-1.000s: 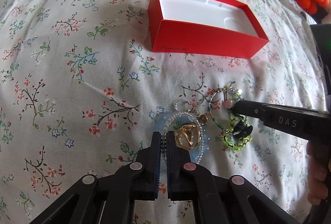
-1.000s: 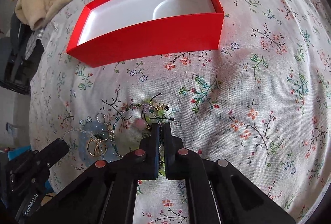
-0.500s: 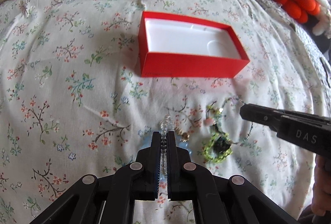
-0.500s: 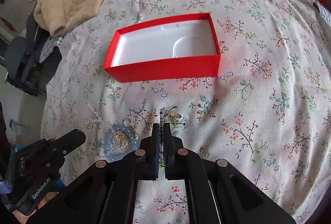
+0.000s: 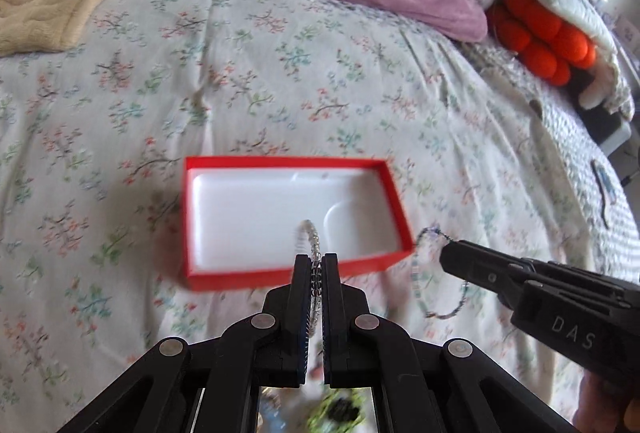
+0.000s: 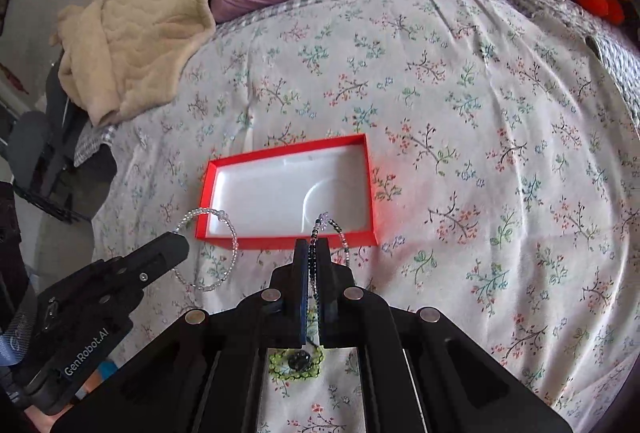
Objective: Organize jewelry
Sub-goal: 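Lift both bracelets and carry them over the red box with both tools, then lower both bracelets into the red box and open both tools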
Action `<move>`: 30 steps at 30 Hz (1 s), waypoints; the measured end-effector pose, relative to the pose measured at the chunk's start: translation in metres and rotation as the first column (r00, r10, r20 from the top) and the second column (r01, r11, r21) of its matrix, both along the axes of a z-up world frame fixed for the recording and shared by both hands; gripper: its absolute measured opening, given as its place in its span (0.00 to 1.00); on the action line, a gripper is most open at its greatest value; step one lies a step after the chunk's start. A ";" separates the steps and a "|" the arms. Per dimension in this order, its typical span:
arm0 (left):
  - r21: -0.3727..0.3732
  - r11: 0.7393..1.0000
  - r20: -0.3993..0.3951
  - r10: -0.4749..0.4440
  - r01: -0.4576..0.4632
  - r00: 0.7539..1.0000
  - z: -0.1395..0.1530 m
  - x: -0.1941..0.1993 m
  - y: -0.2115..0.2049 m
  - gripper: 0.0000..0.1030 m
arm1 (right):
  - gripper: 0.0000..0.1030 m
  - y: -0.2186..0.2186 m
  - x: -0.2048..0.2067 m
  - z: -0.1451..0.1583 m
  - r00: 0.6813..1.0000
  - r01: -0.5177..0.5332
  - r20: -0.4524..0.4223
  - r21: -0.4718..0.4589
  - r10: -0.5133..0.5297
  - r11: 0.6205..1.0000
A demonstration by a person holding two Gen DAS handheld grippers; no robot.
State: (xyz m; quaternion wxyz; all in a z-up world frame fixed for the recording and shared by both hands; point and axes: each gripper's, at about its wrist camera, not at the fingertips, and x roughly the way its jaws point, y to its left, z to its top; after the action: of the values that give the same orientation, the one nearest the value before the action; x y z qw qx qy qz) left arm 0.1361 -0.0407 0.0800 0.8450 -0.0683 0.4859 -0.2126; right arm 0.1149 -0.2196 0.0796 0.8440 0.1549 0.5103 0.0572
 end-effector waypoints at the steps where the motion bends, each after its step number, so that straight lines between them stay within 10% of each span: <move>1: -0.016 1.000 -0.002 -0.002 0.002 1.000 0.000 0.005 -0.003 0.00 | 0.03 -0.002 0.005 0.002 1.000 0.006 0.006 -0.001 -0.006 1.000; 6: -0.081 0.997 -0.004 0.012 -0.012 1.000 -0.009 0.030 -0.009 0.00 | 0.03 -0.008 0.027 0.000 0.999 0.025 0.021 -0.002 -0.024 1.000; 22: 0.120 0.989 0.026 0.082 -0.084 0.996 -0.065 0.061 0.021 0.00 | 0.03 0.030 0.067 -0.030 0.996 -0.087 0.021 0.058 0.086 0.995; 30: 0.170 0.983 0.041 0.056 -0.062 0.998 -0.070 0.060 0.011 0.00 | 0.03 0.012 0.074 -0.058 0.999 -0.045 -0.033 -0.055 0.043 0.997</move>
State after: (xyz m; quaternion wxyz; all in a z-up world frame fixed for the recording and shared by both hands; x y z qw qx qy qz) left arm 0.1963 -0.0292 0.0098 0.8624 -0.0059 0.4846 -0.1461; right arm 0.1884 -0.2077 0.0213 0.8382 0.1210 0.5285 0.0590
